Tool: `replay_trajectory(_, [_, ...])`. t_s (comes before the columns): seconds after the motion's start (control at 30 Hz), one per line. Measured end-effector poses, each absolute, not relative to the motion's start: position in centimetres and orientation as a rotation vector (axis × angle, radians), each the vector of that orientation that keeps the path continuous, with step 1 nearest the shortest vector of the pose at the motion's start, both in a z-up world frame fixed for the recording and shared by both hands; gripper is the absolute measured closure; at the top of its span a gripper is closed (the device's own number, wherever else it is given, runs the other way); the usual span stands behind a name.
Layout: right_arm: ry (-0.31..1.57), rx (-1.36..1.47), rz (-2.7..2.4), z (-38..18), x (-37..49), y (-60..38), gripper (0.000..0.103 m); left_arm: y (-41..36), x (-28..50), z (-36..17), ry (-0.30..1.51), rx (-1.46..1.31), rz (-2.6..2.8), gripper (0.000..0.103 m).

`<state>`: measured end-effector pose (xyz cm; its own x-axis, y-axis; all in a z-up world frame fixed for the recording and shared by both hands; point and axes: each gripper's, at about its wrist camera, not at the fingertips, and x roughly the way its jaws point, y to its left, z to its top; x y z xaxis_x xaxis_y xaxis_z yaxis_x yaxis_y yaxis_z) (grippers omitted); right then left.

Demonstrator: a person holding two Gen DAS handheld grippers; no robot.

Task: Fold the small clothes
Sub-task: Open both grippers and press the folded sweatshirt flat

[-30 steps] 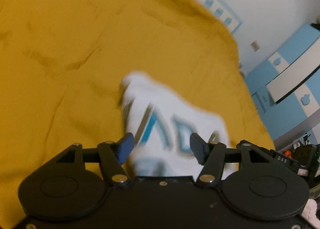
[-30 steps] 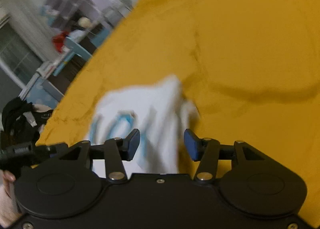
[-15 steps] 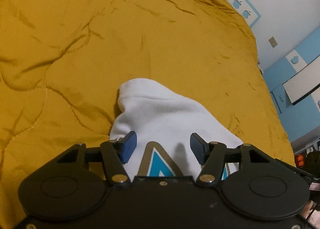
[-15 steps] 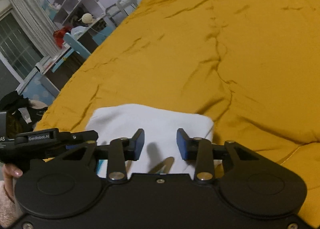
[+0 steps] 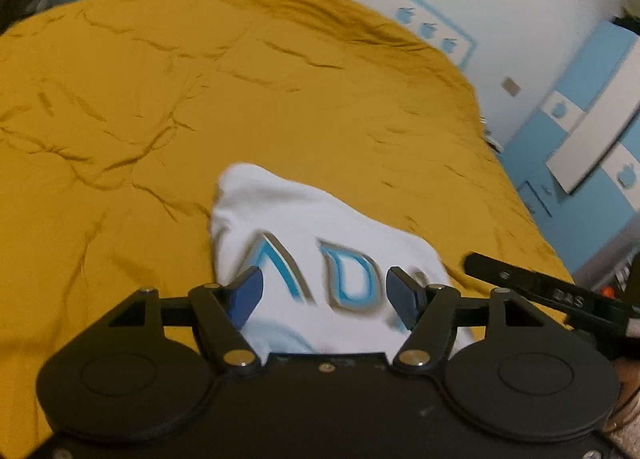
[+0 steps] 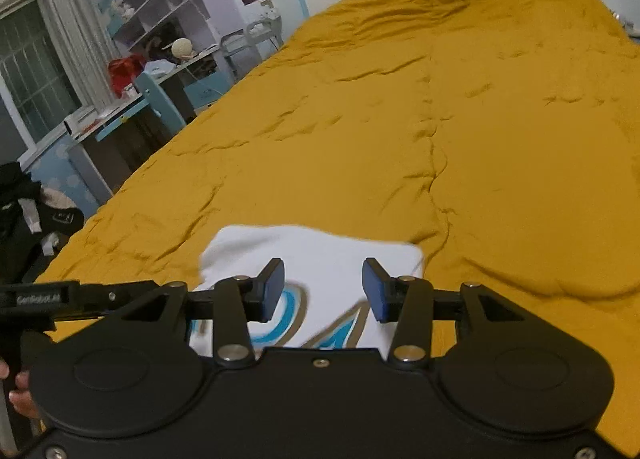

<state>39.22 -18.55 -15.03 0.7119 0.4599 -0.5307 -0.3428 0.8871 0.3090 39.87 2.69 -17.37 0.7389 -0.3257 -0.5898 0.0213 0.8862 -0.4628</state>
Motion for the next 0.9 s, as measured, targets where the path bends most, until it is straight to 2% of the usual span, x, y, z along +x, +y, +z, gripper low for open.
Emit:
replay_trajectory(0.3, [0.74,0.129,0.467,-19.6,34.3,-17.9,0.059,0.2,35.7,-21.4,0.799,-0.426,-0.223,0.029])
replay_trajectory(0.33, [0.743,0.122,0.456,-20.2,34.4,-18.2,0.068,0.2,35.7,-21.9,0.802,-0.42,-0.228,0.028])
replay_trajectory(0.57, [0.769,0.172,0.455,-21.8,34.9,-19.4,0.075,0.0,35.5,-23.5,0.807,-0.392,-0.245,0.026])
replay_trajectory(0.67, [0.763,0.17,0.444,-20.6,34.4,-19.1,0.074,0.4,34.8,-22.1,0.773,-0.436,-0.219,0.026])
replay_trajectory(0.7, [0.752,0.166,0.441,-20.2,34.0,-19.1,0.07,0.5,34.3,-21.6,0.753,-0.434,-0.19,0.023])
replay_trajectory(0.73, [0.732,0.16,0.44,-19.6,33.2,-19.0,0.061,0.4,33.4,-20.7,0.721,-0.411,-0.168,0.021])
replay_trajectory(0.77, [0.699,0.15,0.445,-18.8,32.2,-19.0,0.058,0.1,32.3,-20.0,0.697,-0.387,-0.168,0.02])
replay_trajectory(0.9, [0.655,0.108,0.468,-17.4,28.8,-19.0,0.058,-0.6,28.8,-18.8,0.665,-0.371,-0.196,0.015])
